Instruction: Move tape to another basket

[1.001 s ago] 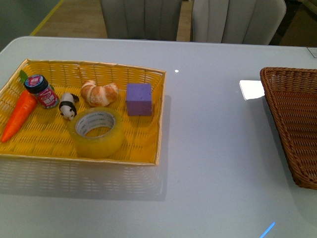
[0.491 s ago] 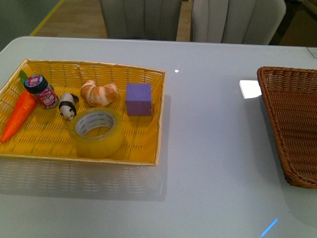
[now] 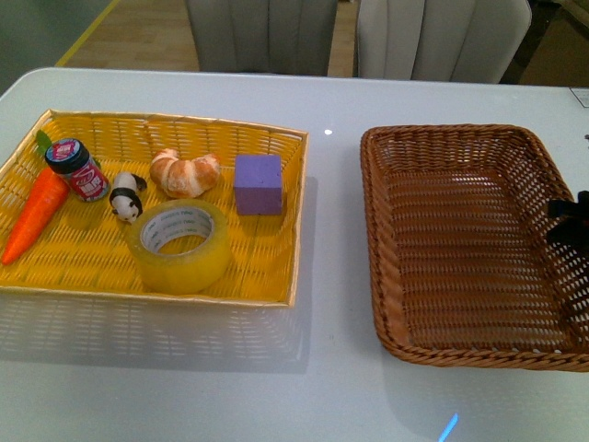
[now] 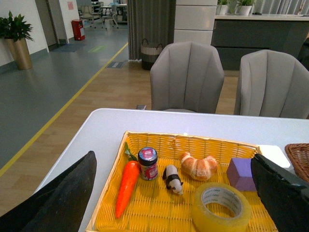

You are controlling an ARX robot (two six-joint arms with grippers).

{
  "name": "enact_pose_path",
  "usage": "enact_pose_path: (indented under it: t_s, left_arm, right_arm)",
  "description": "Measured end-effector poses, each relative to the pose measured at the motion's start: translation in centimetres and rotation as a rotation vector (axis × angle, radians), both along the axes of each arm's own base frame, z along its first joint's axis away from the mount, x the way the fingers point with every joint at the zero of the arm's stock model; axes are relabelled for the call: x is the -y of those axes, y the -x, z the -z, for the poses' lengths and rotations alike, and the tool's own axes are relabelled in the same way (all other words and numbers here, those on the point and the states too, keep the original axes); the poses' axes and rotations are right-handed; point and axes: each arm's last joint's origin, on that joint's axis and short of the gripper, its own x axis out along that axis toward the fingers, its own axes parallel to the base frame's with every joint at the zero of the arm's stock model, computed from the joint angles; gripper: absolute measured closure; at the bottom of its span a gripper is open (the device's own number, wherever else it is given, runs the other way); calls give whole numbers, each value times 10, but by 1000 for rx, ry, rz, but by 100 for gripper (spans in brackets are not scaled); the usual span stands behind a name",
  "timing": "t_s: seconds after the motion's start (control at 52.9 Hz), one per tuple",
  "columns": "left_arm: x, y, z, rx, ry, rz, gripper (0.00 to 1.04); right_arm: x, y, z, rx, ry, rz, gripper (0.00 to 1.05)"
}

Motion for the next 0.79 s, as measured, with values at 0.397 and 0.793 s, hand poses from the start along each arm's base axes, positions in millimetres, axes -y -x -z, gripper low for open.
enact_pose_path:
  t_s: [0.397, 0.793]
  left_arm:
    - [0, 0, 0, 0, 0, 0, 9]
    - [0, 0, 0, 0, 0, 0, 9]
  right_arm:
    - [-49, -1, 2, -4, -48, -12, 95]
    - [-24, 14, -34, 169, 4, 53, 25]
